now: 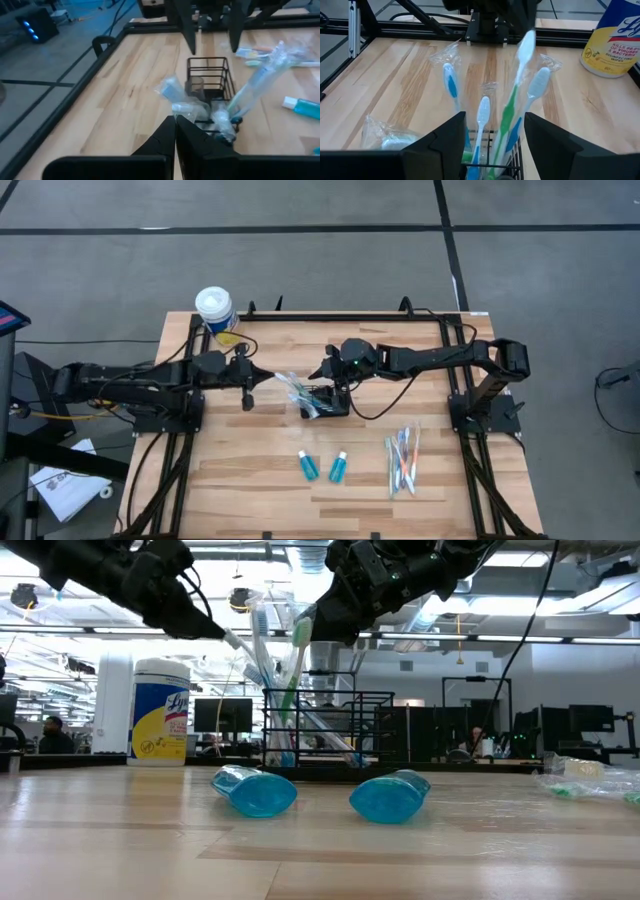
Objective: Pick & Place toothbrushing station
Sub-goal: Adjust toothbrushes inside the mesh
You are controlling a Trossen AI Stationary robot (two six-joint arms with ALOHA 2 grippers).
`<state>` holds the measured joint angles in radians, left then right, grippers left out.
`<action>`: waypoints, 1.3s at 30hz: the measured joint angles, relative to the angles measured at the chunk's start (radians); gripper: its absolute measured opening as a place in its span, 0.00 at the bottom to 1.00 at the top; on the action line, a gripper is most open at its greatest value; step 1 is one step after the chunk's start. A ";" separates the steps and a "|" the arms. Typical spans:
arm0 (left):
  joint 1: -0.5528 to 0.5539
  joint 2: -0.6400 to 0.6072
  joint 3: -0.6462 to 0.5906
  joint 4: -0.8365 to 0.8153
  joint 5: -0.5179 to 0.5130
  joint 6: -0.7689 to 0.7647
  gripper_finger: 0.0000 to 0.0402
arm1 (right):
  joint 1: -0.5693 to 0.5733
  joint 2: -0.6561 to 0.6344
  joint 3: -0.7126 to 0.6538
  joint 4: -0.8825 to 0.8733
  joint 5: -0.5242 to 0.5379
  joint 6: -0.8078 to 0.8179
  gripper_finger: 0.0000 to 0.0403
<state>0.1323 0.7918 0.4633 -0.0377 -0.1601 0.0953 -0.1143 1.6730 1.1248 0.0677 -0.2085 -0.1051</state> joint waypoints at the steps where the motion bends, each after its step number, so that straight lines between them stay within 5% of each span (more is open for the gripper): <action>1: 0.005 0.000 0.014 -0.012 0.000 0.007 0.00 | 0.000 0.000 0.000 0.000 0.000 0.000 0.48; 15: 0.011 0.000 0.184 -0.349 -0.020 0.029 0.00 | 0.001 0.000 0.000 0.018 0.000 0.000 0.48; 39: 0.067 0.031 0.332 -0.513 -0.068 0.128 0.00 | 0.002 0.000 0.000 0.049 0.000 -0.010 0.48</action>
<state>0.1991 0.8230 0.7956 -0.5510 -0.2279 0.2237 -0.1127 1.6730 1.1248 0.1168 -0.2089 -0.1154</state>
